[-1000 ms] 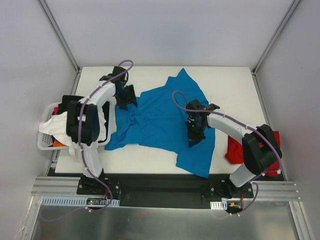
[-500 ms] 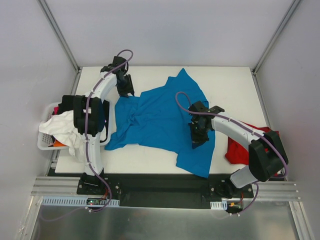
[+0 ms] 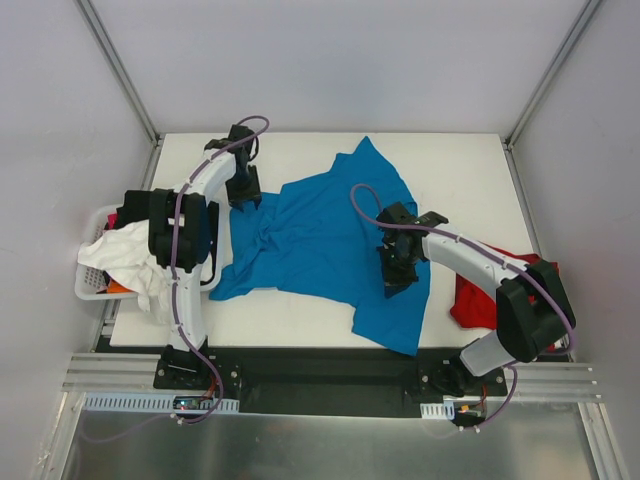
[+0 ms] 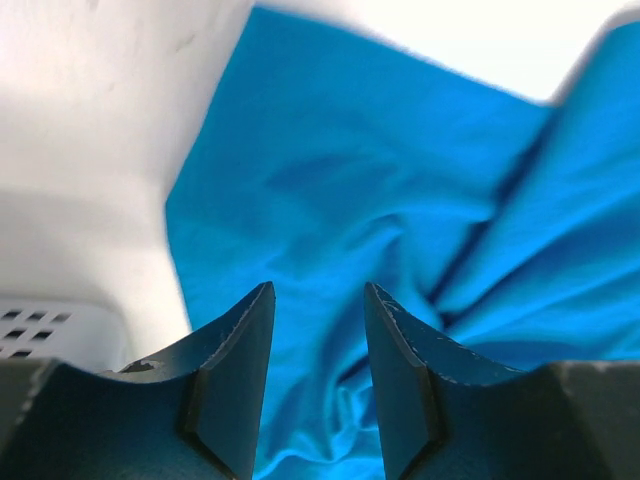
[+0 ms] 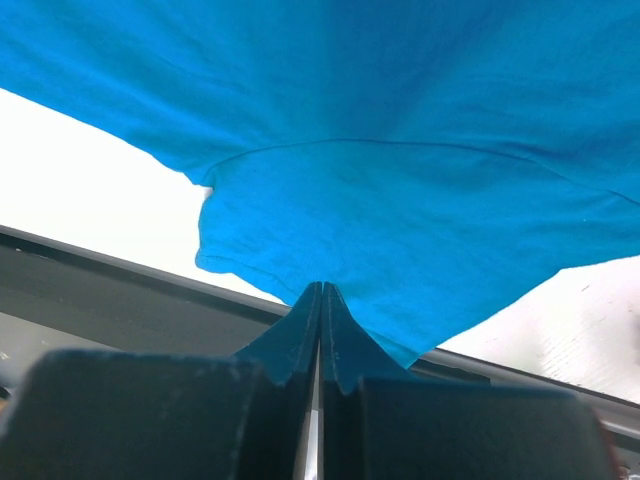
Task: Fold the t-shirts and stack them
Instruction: Flatten the tshirt out
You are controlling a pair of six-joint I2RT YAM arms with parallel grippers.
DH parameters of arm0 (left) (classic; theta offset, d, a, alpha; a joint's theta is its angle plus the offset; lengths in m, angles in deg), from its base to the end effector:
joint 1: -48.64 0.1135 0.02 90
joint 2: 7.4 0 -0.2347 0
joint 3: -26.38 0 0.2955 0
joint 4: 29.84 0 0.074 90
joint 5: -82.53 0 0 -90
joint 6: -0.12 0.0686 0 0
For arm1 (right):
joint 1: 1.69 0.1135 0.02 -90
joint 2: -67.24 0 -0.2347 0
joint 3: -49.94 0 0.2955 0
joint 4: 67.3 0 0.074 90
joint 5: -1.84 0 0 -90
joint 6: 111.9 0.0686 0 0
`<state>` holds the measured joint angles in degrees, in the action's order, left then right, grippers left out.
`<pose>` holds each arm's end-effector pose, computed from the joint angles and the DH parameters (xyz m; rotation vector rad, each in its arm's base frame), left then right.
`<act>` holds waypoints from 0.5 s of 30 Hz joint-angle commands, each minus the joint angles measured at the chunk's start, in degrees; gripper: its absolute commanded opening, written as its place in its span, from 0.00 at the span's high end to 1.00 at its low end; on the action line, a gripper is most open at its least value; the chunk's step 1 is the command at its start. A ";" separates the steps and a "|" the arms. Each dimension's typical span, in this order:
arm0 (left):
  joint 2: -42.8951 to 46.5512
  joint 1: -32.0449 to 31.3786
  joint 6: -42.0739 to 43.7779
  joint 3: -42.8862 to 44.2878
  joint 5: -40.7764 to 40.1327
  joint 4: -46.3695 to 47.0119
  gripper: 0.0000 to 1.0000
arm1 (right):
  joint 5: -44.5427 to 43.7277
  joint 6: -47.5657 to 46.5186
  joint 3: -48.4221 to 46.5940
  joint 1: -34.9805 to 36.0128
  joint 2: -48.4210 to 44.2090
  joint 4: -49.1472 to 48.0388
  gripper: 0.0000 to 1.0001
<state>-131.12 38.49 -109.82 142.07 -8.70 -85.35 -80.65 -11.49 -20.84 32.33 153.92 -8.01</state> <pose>0.4988 -0.0878 0.1398 -0.2360 2.6765 -0.1361 0.2659 0.1903 0.1296 -0.6249 2.8673 0.3225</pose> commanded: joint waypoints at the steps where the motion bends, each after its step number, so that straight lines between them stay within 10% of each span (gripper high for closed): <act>1: 4.10 -0.39 2.10 -2.03 -5.27 -3.23 0.59 | -1.01 -0.04 -1.75 0.34 0.60 2.44 0.99; 15: -5.03 0.22 1.22 8.16 -9.48 -7.01 0.58 | -2.94 0.83 -1.32 0.26 -1.51 5.16 0.99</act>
<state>-133.98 38.53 -108.56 145.53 -14.17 -88.76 -81.81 -11.47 -21.67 32.33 155.05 -5.89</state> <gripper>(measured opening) 0.414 0.014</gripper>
